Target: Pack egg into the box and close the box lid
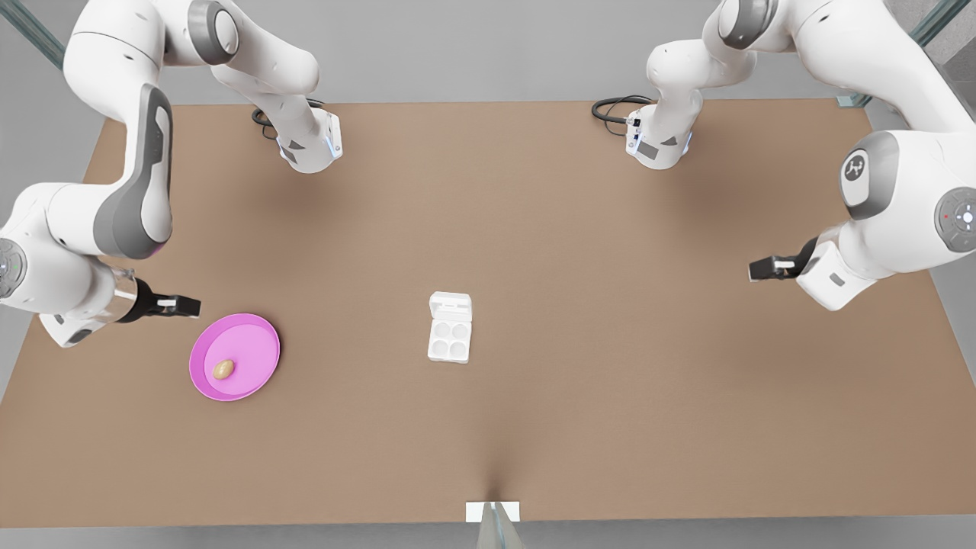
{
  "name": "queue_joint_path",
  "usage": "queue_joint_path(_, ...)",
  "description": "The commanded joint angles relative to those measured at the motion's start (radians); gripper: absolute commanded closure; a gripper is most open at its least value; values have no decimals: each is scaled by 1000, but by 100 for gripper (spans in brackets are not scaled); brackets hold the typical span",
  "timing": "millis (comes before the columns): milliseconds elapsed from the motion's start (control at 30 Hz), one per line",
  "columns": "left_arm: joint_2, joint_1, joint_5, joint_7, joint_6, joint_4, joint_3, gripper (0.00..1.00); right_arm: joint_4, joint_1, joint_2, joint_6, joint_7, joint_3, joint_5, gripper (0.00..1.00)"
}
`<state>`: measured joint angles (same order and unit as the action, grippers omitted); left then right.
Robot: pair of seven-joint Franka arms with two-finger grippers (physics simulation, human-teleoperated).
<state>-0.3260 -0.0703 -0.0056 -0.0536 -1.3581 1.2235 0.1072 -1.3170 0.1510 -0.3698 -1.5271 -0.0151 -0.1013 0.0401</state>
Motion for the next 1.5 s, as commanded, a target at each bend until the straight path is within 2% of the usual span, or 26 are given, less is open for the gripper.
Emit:
queue_joint_path(0, 4, 3, 21, -42, -75, 7, 2, 0, 15, -4, 2, 33, 14, -2, 4, 0)
queue_joint_path(133, 5, 0, 39, -42, -59, -1, 19, 0, -4, -19, -41, 13, 15, 2, 6, 0)
queue_joint_path(233, 5, -14, 42, -43, -55, 11, 14, 0, 4, -16, -176, -139, 15, 9, 4, 0)
queue_joint_path(367, 24, -11, 44, -46, -47, 13, 17, 0, 9, -1, -265, -242, 17, 15, 18, 0)
queue_joint_path(600, 38, -9, 44, -48, -39, 14, 17, 0, -7, 28, -339, -398, 17, 26, 46, 0)
queue_joint_path(667, 39, -9, 44, -51, -38, 14, 17, 0, -47, 30, -347, -461, 17, 26, 49, 0)
queue_joint_path(733, 38, -5, 44, -51, -33, 13, 17, 0, -165, 16, -336, -553, 18, 25, 155, 0)
queue_joint_path(800, 38, 0, 42, -54, -36, 11, 19, 0, -248, 28, -305, -625, 14, 14, 184, 0)
queue_joint_path(867, 38, 1, 41, -55, -32, 13, 19, 0, -263, 91, -304, -620, 10, -58, 305, 0)
queue_joint_path(933, 38, 1, 39, -55, -32, 13, 19, 0, -269, 140, -314, -670, -3, -78, 303, 0)
queue_joint_path(1000, 38, 0, 33, -55, -33, 13, 20, 0, -266, 197, -328, -666, 4, -135, 305, 0)
queue_joint_path(1067, 39, 0, 33, -55, -33, 11, 20, 0, -269, 213, -337, -711, -74, -137, 302, 0)
queue_joint_path(1100, 39, 0, 32, -55, -33, 13, 20, 0, -294, 255, -339, -765, -74, -186, 303, 0)
queue_joint_path(1467, 38, 0, 32, -55, -32, 13, 22, 0, -326, 269, -371, -849, -56, -195, 333, 0)
